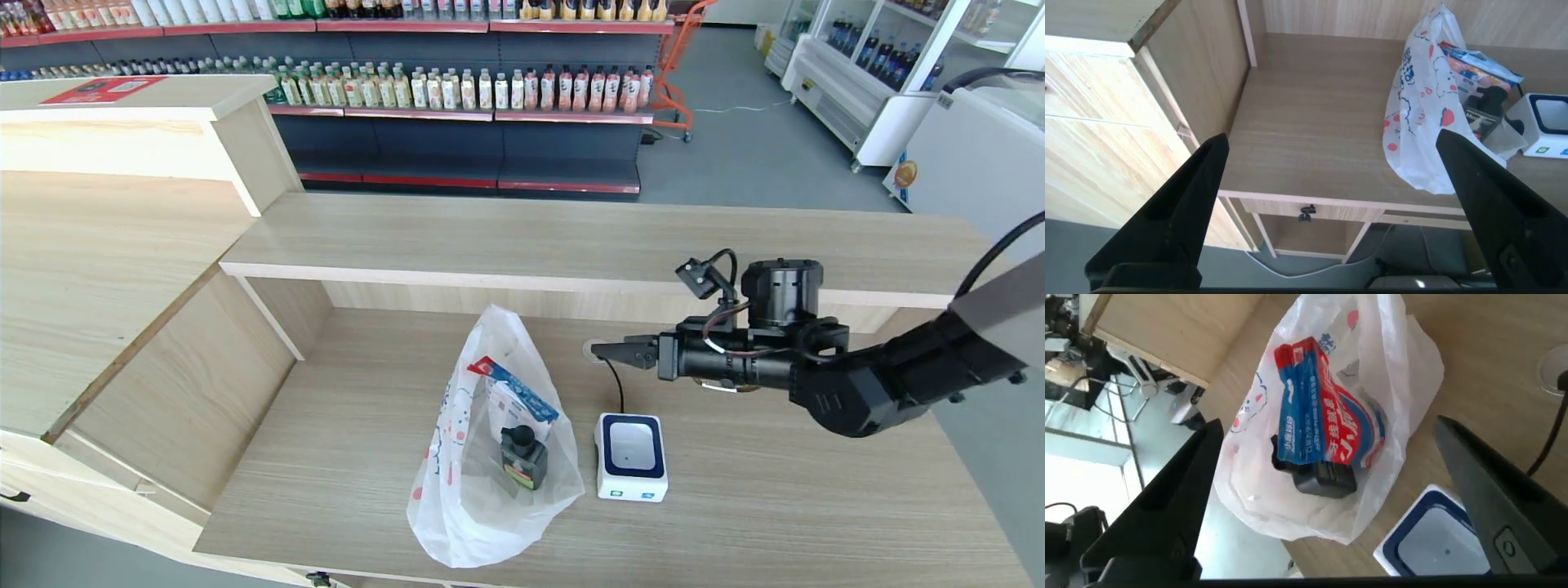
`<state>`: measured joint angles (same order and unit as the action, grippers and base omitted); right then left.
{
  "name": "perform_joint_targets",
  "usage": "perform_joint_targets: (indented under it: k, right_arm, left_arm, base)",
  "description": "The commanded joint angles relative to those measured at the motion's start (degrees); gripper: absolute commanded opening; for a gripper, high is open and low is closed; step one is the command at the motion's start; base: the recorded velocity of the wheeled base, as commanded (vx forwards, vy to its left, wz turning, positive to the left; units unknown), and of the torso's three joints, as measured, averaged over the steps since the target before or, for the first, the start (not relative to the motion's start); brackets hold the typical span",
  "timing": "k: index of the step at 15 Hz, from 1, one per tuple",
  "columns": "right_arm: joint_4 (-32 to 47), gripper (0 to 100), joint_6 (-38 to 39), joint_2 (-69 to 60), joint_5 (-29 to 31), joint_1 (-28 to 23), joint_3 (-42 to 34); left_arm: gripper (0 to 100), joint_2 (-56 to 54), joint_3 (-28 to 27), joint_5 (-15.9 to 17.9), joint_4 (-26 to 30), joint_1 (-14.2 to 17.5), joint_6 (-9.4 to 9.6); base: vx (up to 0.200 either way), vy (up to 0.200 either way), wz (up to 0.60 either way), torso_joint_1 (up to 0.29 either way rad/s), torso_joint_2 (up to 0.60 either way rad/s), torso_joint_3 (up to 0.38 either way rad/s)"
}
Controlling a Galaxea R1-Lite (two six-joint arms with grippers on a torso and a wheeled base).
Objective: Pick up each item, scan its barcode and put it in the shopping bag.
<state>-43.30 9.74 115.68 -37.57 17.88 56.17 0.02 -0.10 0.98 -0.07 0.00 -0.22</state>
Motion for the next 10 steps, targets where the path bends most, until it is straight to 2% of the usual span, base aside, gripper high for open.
perform_joint_targets:
  k: [1, 3, 4, 5, 6, 7, 8, 9, 10]
  right_arm:
    - [-0.12, 100, -0.34, -27.35, 3.82, -10.59, -22.95]
    - [0.41, 100, -0.51, -37.28, 11.56, -13.93, -31.04]
    - [3.84, 100, -0.51, -47.47, 17.36, -16.83, -39.3]
    - [5.95, 100, -0.86, -51.96, 18.76, -17.97, -42.46]
    - [9.64, 100, -1.39, -62.77, 23.07, -19.91, -50.11]
    - [11.92, 100, -1.57, -70.85, 26.15, -19.82, -54.59]
    - [13.68, 100, -2.01, -76.04, 27.46, -19.55, -56.17]
    - [25.9, 100, -4.12, -89.92, 29.75, -19.38, -56.17]
    - [34.78, 100, -6.14, -99.94, 31.59, -20.26, -56.17]
  left_arm:
    - [100, -0.02, 0.01, -0.01, -0.01, 0.0, -0.04]
    - [100, -0.02, 0.01, -0.01, -0.01, 0.0, -0.04]
    - [100, -0.02, 0.01, -0.01, -0.01, 0.0, -0.04]
    - [100, -0.02, 0.01, -0.01, -0.01, 0.0, 0.04]
    - [100, -0.02, 0.01, -0.01, -0.01, 0.0, 0.04]
    - [100, -0.02, 0.01, -0.01, -0.01, 0.0, -0.04]
    - [100, -0.02, 0.01, -0.01, -0.01, 0.0, -0.04]
    - [100, -0.02, 0.01, -0.01, -0.01, 0.0, -0.04]
    - [100, -0.02, 0.01, -0.01, -0.01, 0.0, -0.04]
  base:
    - [0.0, 0.0, 0.0, 0.0, 0.0, 0.0]
    - [0.0, 0.0, 0.0, 0.0, 0.0, 0.0]
    - [0.0, 0.0, 0.0, 0.0, 0.0, 0.0]
    - [0.0, 0.0, 0.0, 0.0, 0.0, 0.0]
    - [0.0, 0.0, 0.0, 0.0, 0.0, 0.0]
    - [0.0, 0.0, 0.0, 0.0, 0.0, 0.0]
    - [0.0, 0.0, 0.0, 0.0, 0.0, 0.0]
    - [0.0, 0.0, 0.0, 0.0, 0.0, 0.0]
    - [0.0, 0.0, 0.0, 0.0, 0.0, 0.0]
